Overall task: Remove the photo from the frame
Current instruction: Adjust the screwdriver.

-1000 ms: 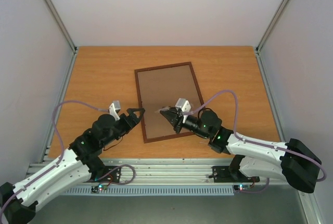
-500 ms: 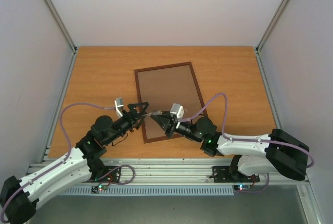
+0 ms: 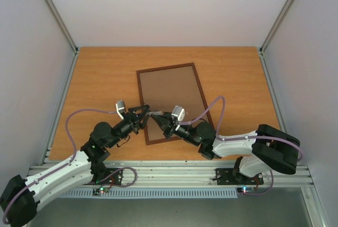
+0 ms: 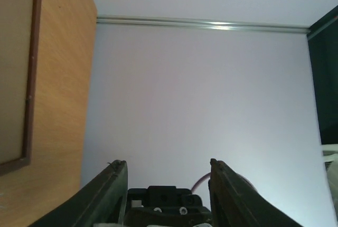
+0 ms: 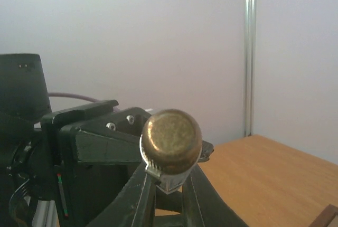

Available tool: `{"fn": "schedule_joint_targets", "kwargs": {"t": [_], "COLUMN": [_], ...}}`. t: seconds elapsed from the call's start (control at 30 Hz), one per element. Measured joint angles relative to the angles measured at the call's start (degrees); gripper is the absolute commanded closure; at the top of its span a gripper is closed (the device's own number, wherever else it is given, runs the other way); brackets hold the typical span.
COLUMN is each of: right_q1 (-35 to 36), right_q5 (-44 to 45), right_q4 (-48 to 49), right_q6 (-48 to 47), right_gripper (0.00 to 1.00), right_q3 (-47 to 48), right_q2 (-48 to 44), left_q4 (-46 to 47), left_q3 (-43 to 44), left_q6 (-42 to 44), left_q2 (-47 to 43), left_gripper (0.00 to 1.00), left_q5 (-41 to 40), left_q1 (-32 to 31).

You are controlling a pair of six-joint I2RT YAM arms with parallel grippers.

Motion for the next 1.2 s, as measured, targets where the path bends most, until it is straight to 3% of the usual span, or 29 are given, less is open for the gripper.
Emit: {"fn": "schedule_joint_targets", "kwargs": {"t": [0.23,0.33,0.57,0.73,0.97,1.2], "right_q1": [0.35,0.35,0.57,0.5,0.02,-0.48], "right_q5": [0.39,0.22,-0.04,0.59,-0.2,-0.55], "right_q4": [2.25,2.67,3.08,0.66,-16.65,-42.75], "right_q6": [-0.83,-1.07,-2.45,-4.15,-6.82,-9.27], "right_gripper": [0.99,0.92,0.65,0.58,0.53,0.52], "right_q3": [0.0,-0.11,-0.63,-1.92,-1.86,2.47], "right_q2": [0.07,0.04,0.04,-0.72,-10.34,-20.33], "left_q4": [3.37,5.29,6.05,5.03,-3.91,-15.02], "left_q3": [-1.38,-1.49,-1.6,-1.6,0.44,5.88], "left_q6": [-3.1,-4.44,-4.61,-2.29,4.55,14.34], "left_q2": [-1.49,-2.49,-3.34,-3.48,-4.17,-6.58], "left_gripper": [0.88,0.98,1.0,1.0,0.99,1.0], "left_q5": [-1.03,-2.47,-4.02,-5.81,-7.54,-8.92], "left_q1": [0.0,0.09,0.0,0.0,0.0,0.0]}}
